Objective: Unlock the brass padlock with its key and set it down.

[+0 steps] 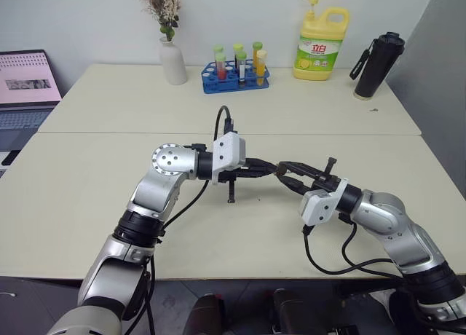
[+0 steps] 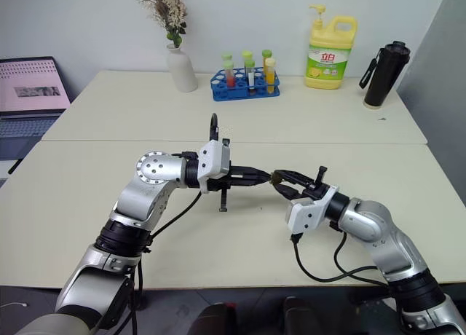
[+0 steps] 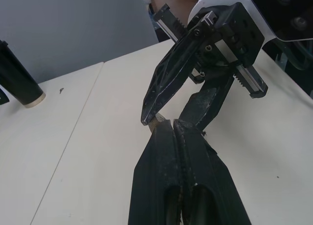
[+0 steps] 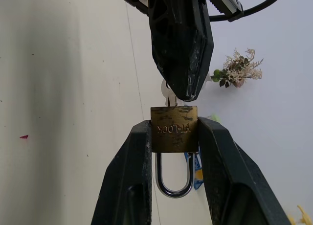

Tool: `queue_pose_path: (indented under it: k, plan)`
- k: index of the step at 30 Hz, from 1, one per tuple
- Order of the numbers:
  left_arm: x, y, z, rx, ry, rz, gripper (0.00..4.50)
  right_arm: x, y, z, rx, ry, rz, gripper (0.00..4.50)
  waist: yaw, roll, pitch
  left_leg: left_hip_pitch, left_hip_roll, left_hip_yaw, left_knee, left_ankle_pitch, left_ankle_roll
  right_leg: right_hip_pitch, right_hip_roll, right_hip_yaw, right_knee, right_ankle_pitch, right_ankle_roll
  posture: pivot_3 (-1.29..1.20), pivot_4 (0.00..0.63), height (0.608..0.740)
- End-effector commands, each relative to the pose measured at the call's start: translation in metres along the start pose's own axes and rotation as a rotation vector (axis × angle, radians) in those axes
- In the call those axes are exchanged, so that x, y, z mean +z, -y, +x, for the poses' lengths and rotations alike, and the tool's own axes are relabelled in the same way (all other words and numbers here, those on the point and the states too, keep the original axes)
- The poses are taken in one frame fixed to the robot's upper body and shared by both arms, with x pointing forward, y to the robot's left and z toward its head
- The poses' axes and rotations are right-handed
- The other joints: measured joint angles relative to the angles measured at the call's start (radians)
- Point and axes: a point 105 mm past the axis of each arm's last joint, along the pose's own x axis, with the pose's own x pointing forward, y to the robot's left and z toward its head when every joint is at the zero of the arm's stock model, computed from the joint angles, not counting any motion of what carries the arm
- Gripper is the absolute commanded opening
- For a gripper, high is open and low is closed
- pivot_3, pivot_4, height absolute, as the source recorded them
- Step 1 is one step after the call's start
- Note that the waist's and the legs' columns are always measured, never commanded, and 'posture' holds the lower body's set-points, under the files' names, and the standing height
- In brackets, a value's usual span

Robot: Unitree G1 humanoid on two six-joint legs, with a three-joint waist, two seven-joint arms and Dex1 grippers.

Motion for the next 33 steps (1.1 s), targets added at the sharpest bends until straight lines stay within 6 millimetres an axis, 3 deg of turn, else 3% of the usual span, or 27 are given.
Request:
queue_pose_path:
  k: [1, 9, 13, 17, 23, 33]
  plan:
    - [0.005, 0.003, 0.003, -0.028, 0.014, 0.049, 0.00, 0.007, 0.017, -0.001, -0.062, 0.027, -0.018, 0.94, 0.000, 0.000, 0.000, 0.000, 0.000, 0.000, 0.000, 0.000, 0.000, 0.000, 0.000, 0.000, 0.000, 0.000, 0.000, 0.00, 0.150, 0.740]
    - [0.013, -0.015, -0.005, 0.065, 0.086, -0.224, 0.00, 0.006, 0.019, -0.001, -0.072, 0.025, -0.016, 0.94, -0.001, 0.000, 0.000, 0.000, 0.000, -0.001, 0.000, 0.000, 0.000, 0.000, 0.000, -0.001, 0.000, -0.001, 0.001, 0.00, 0.150, 0.740]
    - [0.014, -0.021, -0.009, 0.089, 0.077, -0.308, 0.87, 0.005, 0.020, -0.001, -0.072, 0.024, -0.015, 0.94, -0.001, 0.000, 0.000, 0.000, 0.000, -0.001, 0.000, 0.000, 0.000, 0.000, 0.000, -0.001, 0.000, -0.001, 0.001, 0.00, 0.150, 0.740]
    - [0.008, -0.026, -0.017, 0.123, 0.056, -0.455, 2.15, 0.005, 0.019, -0.001, -0.069, 0.018, -0.015, 0.94, -0.001, 0.000, 0.000, 0.000, 0.000, -0.001, 0.000, 0.000, 0.000, 0.000, 0.000, -0.001, 0.000, -0.001, 0.001, 0.00, 0.150, 0.740]
    - [0.015, -0.014, -0.022, 0.043, 0.069, -0.626, 2.18, 0.005, 0.018, 0.000, -0.063, 0.022, -0.023, 0.94, -0.001, 0.000, 0.000, 0.000, 0.001, -0.002, 0.000, 0.000, 0.000, 0.000, 0.000, -0.001, 0.000, -0.001, 0.001, 0.00, 0.150, 0.740]
    - [0.012, -0.009, -0.017, 0.037, 0.037, -0.633, 2.18, 0.006, 0.018, 0.001, -0.061, 0.030, -0.026, 0.94, -0.001, 0.000, 0.000, 0.000, 0.001, -0.002, 0.000, 0.000, 0.000, 0.000, 0.000, 0.000, 0.000, 0.000, 0.001, 0.00, 0.150, 0.740]
